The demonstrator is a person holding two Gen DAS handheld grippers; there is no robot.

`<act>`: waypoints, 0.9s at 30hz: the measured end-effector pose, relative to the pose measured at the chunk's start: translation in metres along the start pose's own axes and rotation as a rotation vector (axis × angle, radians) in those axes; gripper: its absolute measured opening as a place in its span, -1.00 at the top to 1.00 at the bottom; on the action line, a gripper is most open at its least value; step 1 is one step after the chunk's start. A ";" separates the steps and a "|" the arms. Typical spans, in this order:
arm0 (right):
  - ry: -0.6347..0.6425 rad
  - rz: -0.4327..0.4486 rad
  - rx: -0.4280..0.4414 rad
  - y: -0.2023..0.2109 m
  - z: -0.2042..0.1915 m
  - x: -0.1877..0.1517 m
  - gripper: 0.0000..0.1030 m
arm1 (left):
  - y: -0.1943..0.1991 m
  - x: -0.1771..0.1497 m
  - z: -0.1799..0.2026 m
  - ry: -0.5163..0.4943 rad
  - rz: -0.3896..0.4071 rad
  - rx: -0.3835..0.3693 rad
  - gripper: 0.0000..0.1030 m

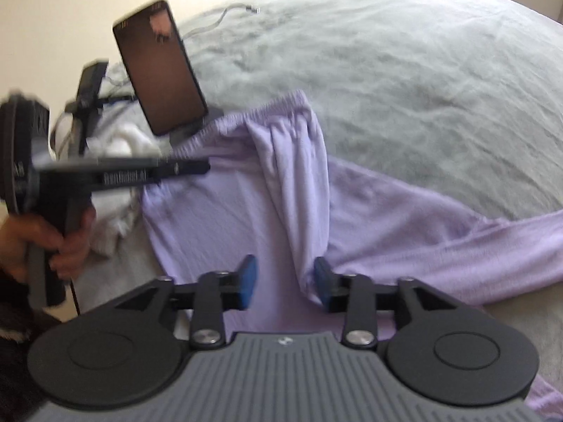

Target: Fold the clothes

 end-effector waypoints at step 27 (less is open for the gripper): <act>-0.283 0.253 0.184 -0.085 0.026 0.090 0.89 | -0.018 0.003 -0.031 0.032 -0.017 0.035 0.79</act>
Point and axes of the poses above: each gripper's, at about its wrist camera, not at the fingertips, and y roughly against the way its jaws point, z to its right, x to its top, the point moved 9 cm from there along -y, roughly the way its jaws point, and after that the axes turned 3 degrees about z, right-handed, at the moved point
